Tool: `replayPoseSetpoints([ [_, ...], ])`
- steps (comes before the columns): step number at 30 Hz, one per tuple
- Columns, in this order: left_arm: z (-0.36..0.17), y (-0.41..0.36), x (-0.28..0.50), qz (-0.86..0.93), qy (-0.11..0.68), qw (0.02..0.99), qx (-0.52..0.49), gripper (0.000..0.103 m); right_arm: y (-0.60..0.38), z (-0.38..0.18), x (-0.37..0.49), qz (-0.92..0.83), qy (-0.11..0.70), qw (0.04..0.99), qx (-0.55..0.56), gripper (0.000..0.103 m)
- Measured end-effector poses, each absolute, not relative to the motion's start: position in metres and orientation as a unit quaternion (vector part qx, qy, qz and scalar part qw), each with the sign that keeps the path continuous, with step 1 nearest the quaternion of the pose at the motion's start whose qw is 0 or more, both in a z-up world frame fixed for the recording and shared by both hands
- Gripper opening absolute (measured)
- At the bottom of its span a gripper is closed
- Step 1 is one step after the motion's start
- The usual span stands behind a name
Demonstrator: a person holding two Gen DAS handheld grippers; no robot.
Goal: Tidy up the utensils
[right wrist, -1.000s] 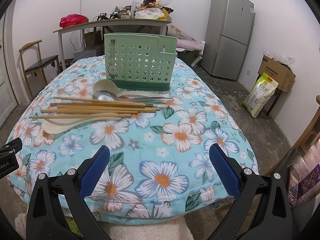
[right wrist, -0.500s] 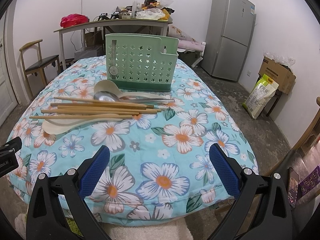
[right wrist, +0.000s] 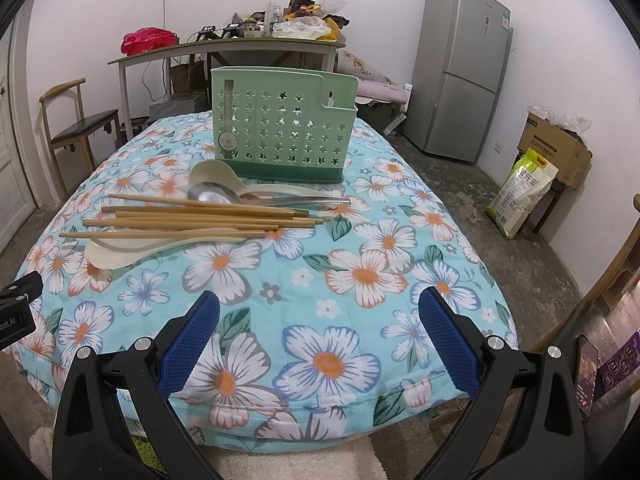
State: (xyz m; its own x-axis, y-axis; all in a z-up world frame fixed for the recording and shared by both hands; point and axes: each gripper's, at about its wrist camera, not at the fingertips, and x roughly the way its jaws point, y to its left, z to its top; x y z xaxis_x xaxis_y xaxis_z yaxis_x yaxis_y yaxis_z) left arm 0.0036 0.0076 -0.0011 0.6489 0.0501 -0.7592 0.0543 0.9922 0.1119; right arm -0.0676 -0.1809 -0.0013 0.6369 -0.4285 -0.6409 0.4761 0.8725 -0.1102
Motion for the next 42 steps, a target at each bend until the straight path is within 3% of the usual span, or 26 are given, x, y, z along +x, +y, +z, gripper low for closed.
replayPoseSetpoints([
  [42,-0.013,0.009,0.027,0.006,0.432,0.899,0.073,0.095,-0.189,-0.006,-0.044,-0.239,0.349,0.905,0.039,0.097],
])
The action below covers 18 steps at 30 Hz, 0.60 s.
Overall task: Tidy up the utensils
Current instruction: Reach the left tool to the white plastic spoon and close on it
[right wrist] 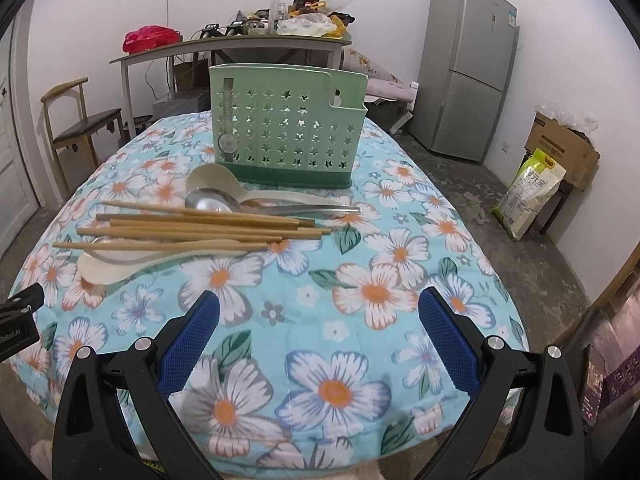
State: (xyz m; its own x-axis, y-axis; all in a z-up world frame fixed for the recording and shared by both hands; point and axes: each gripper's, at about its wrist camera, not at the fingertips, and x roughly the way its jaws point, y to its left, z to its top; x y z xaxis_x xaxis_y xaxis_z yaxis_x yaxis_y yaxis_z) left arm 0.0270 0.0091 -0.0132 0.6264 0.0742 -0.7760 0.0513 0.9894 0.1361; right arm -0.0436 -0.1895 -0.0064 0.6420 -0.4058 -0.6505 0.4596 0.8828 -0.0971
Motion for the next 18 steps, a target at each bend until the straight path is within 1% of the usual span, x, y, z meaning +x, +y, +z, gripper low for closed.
replayPoseSetpoints([
  [3,-0.013,0.011,0.035,-0.005,0.430,0.901,0.063,0.095,-0.192,-0.006,-0.036,-0.233,0.350,0.907,0.035,0.097],
  [7,-0.008,0.019,0.049,-0.041,0.425,0.904,0.021,0.095,-0.193,-0.005,-0.024,-0.218,0.353,0.910,0.029,0.097],
  [15,0.002,0.023,0.067,-0.143,0.375,0.913,-0.076,0.095,-0.189,-0.012,-0.001,-0.160,0.372,0.914,0.028,0.097],
  [18,-0.003,0.021,0.074,-0.161,0.393,0.899,-0.102,0.095,-0.187,-0.016,0.005,-0.132,0.379,0.915,0.040,0.097],
])
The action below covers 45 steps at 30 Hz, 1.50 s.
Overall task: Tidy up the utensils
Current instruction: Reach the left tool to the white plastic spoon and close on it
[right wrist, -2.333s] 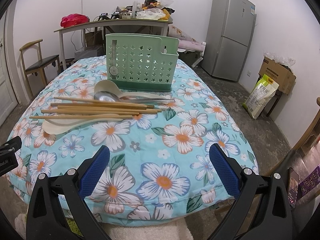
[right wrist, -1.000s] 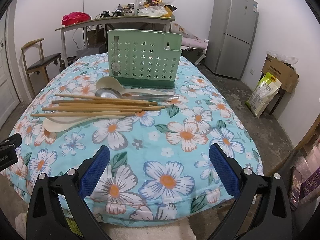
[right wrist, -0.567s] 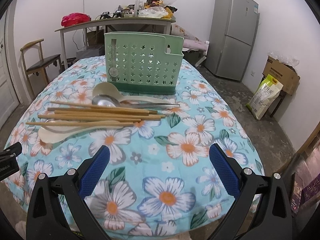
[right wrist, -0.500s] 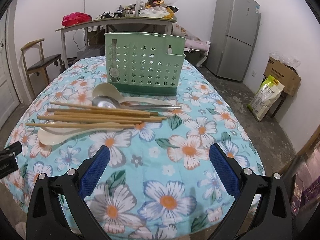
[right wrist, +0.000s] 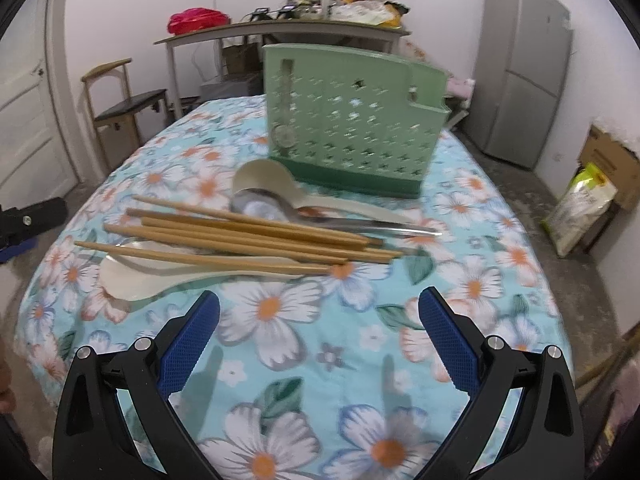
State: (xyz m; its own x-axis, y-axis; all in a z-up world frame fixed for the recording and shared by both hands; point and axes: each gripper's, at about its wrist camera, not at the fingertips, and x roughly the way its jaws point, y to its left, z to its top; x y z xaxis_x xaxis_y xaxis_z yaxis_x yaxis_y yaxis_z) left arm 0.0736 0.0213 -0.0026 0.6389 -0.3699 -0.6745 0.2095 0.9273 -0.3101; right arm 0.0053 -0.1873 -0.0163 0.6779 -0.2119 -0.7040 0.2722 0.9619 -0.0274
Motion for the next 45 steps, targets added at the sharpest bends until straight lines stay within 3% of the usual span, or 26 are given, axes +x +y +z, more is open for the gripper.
replayPoseSetpoints([
  [10,-0.025,0.001,0.074,-0.215,0.465,0.852,-0.109,0.093,-0.187,-0.030,0.023,-0.099,0.412,0.905,0.047,0.097],
  [16,-0.039,-0.013,0.075,-0.215,0.505,0.828,-0.115,0.057,-0.193,-0.039,0.028,-0.091,0.435,0.894,0.055,0.097],
  [27,-0.044,-0.016,0.077,-0.200,0.525,0.816,-0.134,0.013,-0.197,-0.049,0.029,-0.074,0.452,0.887,0.058,0.097],
  [34,-0.037,-0.014,0.068,-0.188,0.528,0.818,-0.129,0.006,-0.200,-0.049,0.024,-0.067,0.448,0.889,0.063,0.097],
  [45,-0.024,-0.014,0.042,-0.170,0.515,0.837,-0.071,0.005,-0.198,-0.044,0.011,-0.071,0.443,0.891,0.062,0.097],
])
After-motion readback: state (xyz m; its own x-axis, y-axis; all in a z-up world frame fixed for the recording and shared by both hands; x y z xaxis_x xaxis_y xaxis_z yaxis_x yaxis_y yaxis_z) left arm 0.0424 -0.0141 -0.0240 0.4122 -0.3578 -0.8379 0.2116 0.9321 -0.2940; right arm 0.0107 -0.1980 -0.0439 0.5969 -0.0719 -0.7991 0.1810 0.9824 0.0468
